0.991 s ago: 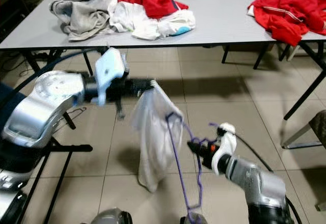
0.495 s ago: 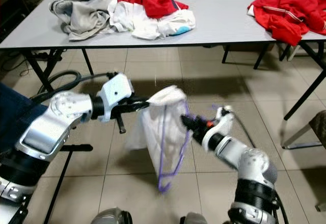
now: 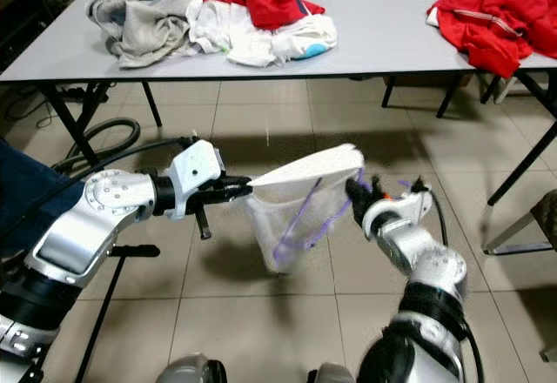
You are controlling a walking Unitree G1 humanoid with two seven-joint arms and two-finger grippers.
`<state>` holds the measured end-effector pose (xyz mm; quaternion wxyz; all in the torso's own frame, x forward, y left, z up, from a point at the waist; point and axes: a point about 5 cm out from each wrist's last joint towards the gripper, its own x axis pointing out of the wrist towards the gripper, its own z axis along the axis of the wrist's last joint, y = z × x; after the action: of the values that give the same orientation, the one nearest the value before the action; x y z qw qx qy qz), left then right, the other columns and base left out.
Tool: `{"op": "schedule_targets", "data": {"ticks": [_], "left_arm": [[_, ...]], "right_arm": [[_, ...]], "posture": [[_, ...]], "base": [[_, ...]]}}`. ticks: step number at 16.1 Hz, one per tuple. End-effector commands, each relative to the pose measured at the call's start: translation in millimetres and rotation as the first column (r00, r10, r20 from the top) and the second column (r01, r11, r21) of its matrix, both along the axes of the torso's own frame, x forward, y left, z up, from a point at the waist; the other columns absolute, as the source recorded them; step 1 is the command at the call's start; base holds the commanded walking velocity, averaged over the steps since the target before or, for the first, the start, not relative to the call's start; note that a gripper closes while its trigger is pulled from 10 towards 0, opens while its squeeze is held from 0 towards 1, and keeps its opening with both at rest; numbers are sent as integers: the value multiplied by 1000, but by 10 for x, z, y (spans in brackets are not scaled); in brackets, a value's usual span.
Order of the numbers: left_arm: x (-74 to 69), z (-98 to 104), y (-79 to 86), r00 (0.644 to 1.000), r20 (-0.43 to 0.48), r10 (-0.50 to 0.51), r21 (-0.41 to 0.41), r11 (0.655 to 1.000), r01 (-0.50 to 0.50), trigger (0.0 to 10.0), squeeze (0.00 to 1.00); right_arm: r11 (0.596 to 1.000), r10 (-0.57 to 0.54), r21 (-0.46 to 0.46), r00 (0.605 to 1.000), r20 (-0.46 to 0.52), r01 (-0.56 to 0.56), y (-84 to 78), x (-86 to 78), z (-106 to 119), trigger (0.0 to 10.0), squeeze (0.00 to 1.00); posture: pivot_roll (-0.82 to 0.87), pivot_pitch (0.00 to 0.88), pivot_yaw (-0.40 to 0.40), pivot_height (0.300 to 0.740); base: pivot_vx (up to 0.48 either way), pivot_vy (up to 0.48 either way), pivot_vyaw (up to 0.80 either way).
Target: Hang hanger
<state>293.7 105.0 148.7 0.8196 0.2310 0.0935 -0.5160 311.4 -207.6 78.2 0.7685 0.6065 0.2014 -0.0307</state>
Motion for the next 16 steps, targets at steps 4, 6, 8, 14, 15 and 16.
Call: {"op": "schedule_targets", "data": {"ticks": [4, 6, 8, 14, 15, 16], "left_arm": [[-81, -207, -20, 999, -48, -4, 22, 1000, 5, 0, 0], [-133, -193, -97, 998, -52, -40, -5, 999, 39, 0, 0], [-128, -64, -186, 997, -55, -46, -95, 995, 40, 0, 0], [-366, 271, -479, 969, -97, -226, -316, 930, 185, 0, 0], [-350, 297, -515, 974, -96, -207, -332, 929, 164, 0, 0], [-336, 303, -523, 976, -97, -194, -335, 930, 151, 0, 0]], "right_arm": [[978, -191, 105, 977, 91, 181, -143, 229, 313, 10000, 0], [967, -238, 110, 969, 67, 230, -153, 330, 363, 10000, 0], [977, -212, 52, 975, 67, 209, -107, 398, 401, 10000, 0], [977, -211, -27, 977, 21, 212, -15, 535, 415, 10000, 0], [979, -196, -49, 980, 27, 197, 14, 556, 435, 10000, 0], [980, -189, -58, 981, 29, 191, 24, 563, 440, 10000, 0]], "posture": [[-124, 0, 25, 740], [-126, 0, 24, 740], [-119, 0, 15, 740], [-112, 0, 7, 740], [-107, 0, 4, 740], [-107, 0, 4, 740]], "base": [[0, 0, 0], [0, 0, 0], [0, 0, 0], [0, 0, 0], [0, 0, 0], [0, 0, 0]]}}
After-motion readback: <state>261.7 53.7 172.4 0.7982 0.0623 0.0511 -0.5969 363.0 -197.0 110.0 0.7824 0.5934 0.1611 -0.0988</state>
